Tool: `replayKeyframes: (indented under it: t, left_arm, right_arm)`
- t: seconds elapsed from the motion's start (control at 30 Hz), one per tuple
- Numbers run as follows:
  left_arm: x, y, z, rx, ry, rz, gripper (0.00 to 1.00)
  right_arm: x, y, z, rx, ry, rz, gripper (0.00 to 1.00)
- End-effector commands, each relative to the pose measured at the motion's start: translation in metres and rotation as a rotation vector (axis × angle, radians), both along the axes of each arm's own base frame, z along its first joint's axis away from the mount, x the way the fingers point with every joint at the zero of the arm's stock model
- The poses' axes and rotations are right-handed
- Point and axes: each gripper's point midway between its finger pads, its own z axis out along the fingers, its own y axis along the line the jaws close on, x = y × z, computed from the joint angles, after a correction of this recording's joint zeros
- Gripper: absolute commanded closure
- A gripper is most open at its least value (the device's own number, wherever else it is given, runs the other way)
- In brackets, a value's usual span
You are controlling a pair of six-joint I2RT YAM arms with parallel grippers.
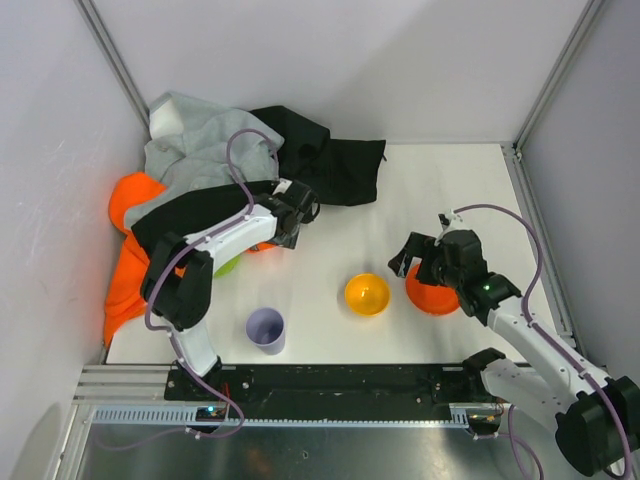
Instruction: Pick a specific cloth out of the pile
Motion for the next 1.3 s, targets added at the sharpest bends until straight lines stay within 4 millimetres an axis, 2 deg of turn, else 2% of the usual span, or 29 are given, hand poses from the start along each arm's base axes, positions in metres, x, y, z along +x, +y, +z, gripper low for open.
replayKeyframes:
  t: [0.0, 0.2, 0.27, 0.53, 0.67, 0.7, 0.77, 0.9, 1.0, 1.27]
  left_arm:
    - [0.023, 0.01, 0.013, 0.019, -0.043, 0.016, 0.0]
    - [0.028, 0.023, 0.001, 0.012, 0.002, 0.028, 0.01]
    - [0.027, 0.026, -0.002, -0.003, 0.018, 0.026, 0.06]
    - [0.024, 0.035, -0.001, -0.048, 0.036, 0.012, 0.52]
    - [0.024, 0.035, 0.002, -0.084, 0.043, -0.004, 0.89]
    - [0.024, 0.036, 0.004, -0.089, 0.041, -0.004, 0.94]
    - [0.025, 0.038, 0.01, -0.099, 0.026, -0.001, 0.98]
    - [0.028, 0.043, 0.029, -0.116, -0.023, 0.007, 0.99]
    - [0.032, 0.047, 0.053, -0.136, -0.085, 0.016, 0.99]
    - [0.047, 0.05, 0.143, -0.272, -0.324, 0.045, 0.99]
  right_arm:
    - [0.007, 0.003, 0.007, 0.014, -0.038, 0.016, 0.01]
    - [0.01, 0.003, 0.008, 0.025, -0.042, 0.019, 0.01]
    - [0.01, 0.004, 0.008, 0.028, -0.042, 0.02, 0.01]
    - [0.011, 0.008, 0.007, 0.048, -0.031, 0.026, 0.01]
    - [0.013, 0.01, 0.008, 0.056, -0.036, 0.03, 0.01]
    - [0.014, 0.011, 0.008, 0.058, -0.037, 0.03, 0.01]
    - [0.014, 0.011, 0.008, 0.058, -0.038, 0.032, 0.01]
    - [0.014, 0.011, 0.009, 0.061, -0.038, 0.028, 0.01]
    - [0.015, 0.012, 0.01, 0.063, -0.042, 0.03, 0.01]
    - [0.018, 0.019, 0.013, 0.086, -0.057, 0.057, 0.01]
